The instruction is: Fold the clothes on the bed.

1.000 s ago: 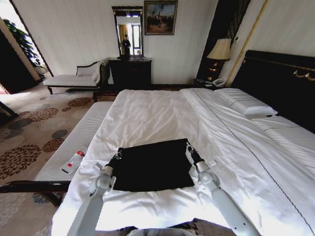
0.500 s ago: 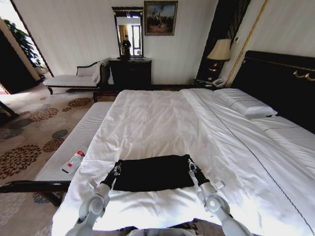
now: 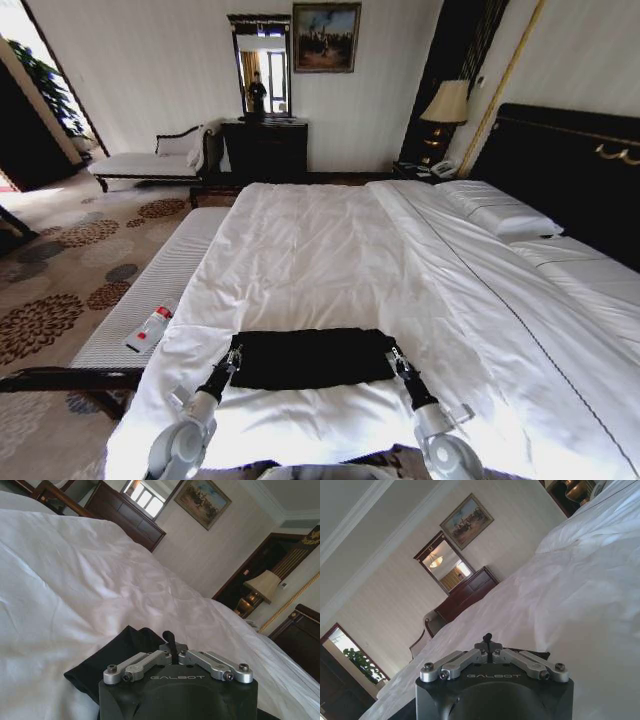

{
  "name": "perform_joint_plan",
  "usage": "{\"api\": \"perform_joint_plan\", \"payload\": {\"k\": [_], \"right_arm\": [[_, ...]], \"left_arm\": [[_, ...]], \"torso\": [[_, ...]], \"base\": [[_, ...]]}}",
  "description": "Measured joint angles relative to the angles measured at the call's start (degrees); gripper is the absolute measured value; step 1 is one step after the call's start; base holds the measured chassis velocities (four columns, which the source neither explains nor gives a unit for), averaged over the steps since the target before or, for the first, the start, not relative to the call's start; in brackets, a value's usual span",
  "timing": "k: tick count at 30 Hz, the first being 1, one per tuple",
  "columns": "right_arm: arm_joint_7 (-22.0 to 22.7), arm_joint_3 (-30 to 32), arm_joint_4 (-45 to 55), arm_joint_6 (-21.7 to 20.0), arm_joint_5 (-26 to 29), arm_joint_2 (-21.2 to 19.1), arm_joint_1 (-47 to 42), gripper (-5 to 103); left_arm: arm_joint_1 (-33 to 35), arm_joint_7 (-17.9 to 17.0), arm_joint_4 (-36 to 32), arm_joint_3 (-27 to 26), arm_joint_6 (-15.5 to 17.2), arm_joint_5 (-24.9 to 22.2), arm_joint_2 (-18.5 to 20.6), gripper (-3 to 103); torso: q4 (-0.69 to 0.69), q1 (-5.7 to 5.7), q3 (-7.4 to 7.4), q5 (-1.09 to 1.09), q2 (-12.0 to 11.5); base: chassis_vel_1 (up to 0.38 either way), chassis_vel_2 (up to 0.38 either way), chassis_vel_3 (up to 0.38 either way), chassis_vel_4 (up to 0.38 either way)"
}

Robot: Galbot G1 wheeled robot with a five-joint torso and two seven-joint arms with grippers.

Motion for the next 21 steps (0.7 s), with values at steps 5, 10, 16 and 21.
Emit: {"api": "perform_joint_plan", "payload": {"k": [5, 10, 16, 21], "right_arm": [[-0.32, 0.08, -1.48, 1.01, -1.43, 0.84, -0.77, 0], [-0.34, 0.01, -2.20, 1.38, -2.70, 1.38, -0.94, -3], [-0.08, 0.45, 2.14, 1.97, -4.53, 1.19, -4.25, 18], [4.01, 3.41, 11.36, 3.05, -3.59, -0.28, -9.53, 40]], "left_arm": [[1.68, 0.13, 1.53, 0.38, -2.01, 1.66, -0.50, 1], [2.77, -0.29, 1.58, 0.43, -3.00, 2.91, -0.92, 1], [5.92, -1.19, -2.96, -0.41, -5.17, 6.99, -0.89, 13], [10.19, -1.34, -9.78, -5.73, -7.20, 4.88, -0.19, 34]], "torso": [[0.00, 0.00, 0.00, -0.01, 0.00], [0.00, 0.00, 0.00, -0.01, 0.00], [0.00, 0.00, 0.00, 0.00, 0.00], [0.00, -0.01, 0.00, -0.01, 0.00]], "base": [[0.000, 0.000, 0.000, 0.000], [0.000, 0.000, 0.000, 0.000], [0.000, 0.000, 0.000, 0.000], [0.000, 0.000, 0.000, 0.000]]}}
